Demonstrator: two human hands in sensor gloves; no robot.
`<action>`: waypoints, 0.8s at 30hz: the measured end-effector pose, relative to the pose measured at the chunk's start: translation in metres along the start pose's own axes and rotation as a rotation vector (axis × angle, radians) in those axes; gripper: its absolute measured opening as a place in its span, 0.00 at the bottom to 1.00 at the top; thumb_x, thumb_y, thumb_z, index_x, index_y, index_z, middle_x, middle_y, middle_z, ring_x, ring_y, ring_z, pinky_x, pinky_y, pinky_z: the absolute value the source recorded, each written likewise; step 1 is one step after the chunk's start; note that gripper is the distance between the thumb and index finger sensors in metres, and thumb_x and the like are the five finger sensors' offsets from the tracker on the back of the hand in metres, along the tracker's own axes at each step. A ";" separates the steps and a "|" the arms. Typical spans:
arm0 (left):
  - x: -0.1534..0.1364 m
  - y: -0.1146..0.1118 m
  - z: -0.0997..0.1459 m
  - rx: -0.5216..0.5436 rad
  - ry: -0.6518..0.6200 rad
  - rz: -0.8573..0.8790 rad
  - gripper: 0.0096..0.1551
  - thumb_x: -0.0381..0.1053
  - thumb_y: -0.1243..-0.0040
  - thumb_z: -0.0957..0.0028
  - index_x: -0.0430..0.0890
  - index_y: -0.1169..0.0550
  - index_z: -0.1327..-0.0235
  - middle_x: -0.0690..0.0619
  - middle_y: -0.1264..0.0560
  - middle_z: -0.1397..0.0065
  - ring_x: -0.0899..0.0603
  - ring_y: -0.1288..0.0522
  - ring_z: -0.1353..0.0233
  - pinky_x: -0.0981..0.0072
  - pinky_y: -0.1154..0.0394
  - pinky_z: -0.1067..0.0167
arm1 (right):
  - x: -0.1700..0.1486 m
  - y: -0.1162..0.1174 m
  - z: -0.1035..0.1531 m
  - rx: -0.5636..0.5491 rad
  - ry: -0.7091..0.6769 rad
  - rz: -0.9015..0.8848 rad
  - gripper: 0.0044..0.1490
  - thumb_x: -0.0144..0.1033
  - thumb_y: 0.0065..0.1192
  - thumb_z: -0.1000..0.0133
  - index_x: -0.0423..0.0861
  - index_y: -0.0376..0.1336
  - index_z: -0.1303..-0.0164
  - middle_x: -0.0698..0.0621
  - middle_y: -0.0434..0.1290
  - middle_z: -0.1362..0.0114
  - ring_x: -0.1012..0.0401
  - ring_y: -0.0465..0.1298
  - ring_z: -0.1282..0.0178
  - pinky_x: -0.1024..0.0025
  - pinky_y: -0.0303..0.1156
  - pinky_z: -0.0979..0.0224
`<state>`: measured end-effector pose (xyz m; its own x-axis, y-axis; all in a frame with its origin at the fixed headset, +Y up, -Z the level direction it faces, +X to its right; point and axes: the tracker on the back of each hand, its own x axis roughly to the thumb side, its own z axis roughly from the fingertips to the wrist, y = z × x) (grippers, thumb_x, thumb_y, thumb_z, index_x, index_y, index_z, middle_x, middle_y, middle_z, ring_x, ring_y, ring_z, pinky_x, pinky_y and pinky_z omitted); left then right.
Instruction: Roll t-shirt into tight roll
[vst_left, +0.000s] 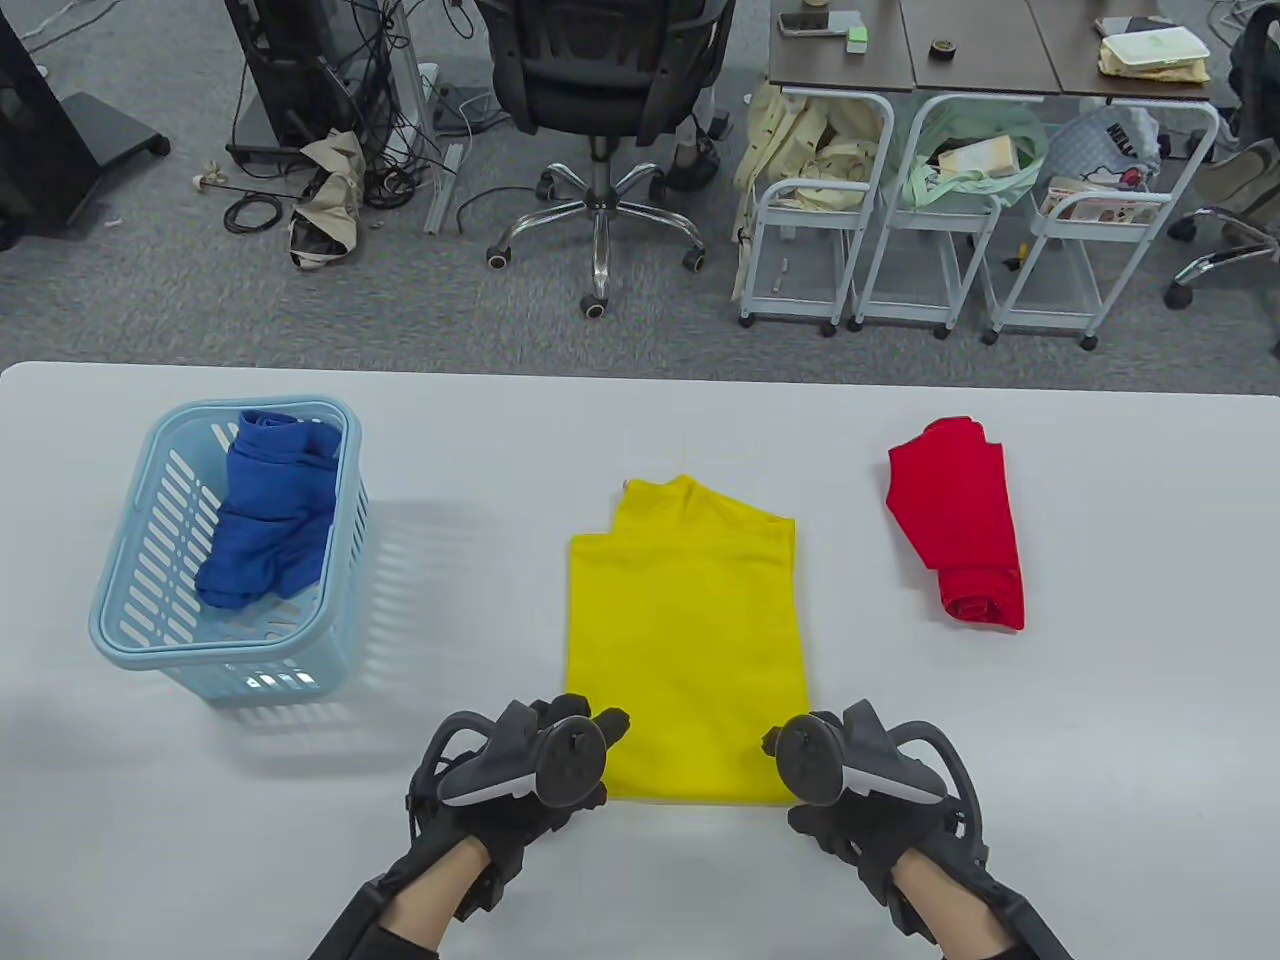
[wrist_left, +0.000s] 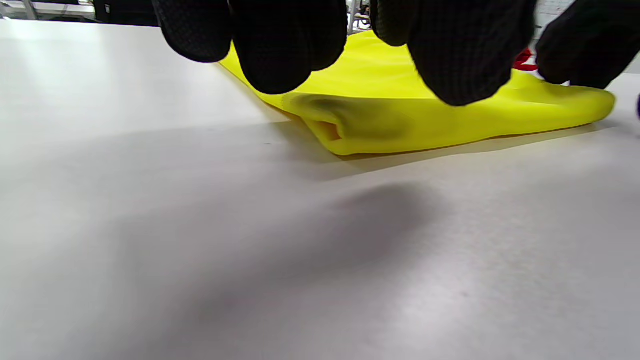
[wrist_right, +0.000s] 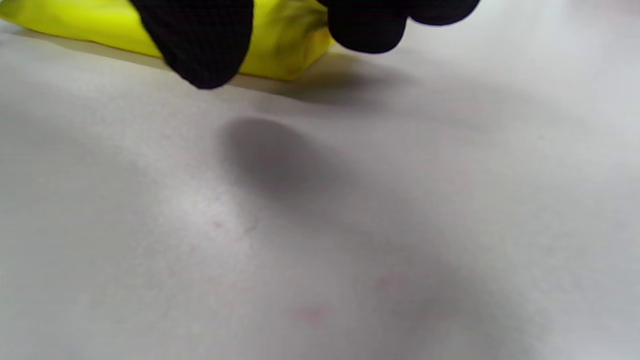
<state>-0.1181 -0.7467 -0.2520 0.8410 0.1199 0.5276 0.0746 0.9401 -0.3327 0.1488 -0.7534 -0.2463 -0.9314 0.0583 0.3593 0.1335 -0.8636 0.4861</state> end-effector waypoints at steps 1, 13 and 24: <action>0.003 -0.003 -0.002 -0.018 -0.006 -0.019 0.42 0.63 0.39 0.46 0.59 0.42 0.20 0.46 0.37 0.19 0.40 0.30 0.27 0.40 0.35 0.26 | 0.002 0.004 -0.003 0.021 -0.004 0.008 0.51 0.45 0.67 0.43 0.56 0.37 0.22 0.41 0.42 0.18 0.51 0.62 0.26 0.47 0.58 0.24; 0.008 -0.003 -0.009 0.055 0.047 -0.220 0.23 0.56 0.44 0.41 0.56 0.26 0.33 0.54 0.25 0.27 0.42 0.25 0.27 0.39 0.34 0.25 | -0.005 -0.005 -0.008 -0.064 0.005 -0.007 0.24 0.40 0.55 0.38 0.56 0.57 0.31 0.45 0.55 0.22 0.56 0.70 0.35 0.50 0.64 0.28; -0.019 0.003 0.000 -0.040 0.034 0.168 0.23 0.59 0.44 0.41 0.53 0.23 0.36 0.50 0.23 0.30 0.40 0.24 0.30 0.37 0.35 0.26 | -0.020 -0.013 0.007 -0.036 -0.024 -0.205 0.25 0.40 0.55 0.39 0.48 0.59 0.33 0.45 0.65 0.28 0.58 0.77 0.44 0.53 0.71 0.35</action>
<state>-0.1336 -0.7457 -0.2631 0.8609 0.2630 0.4355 -0.0482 0.8943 -0.4449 0.1679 -0.7401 -0.2537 -0.9293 0.2464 0.2753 -0.0707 -0.8499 0.5221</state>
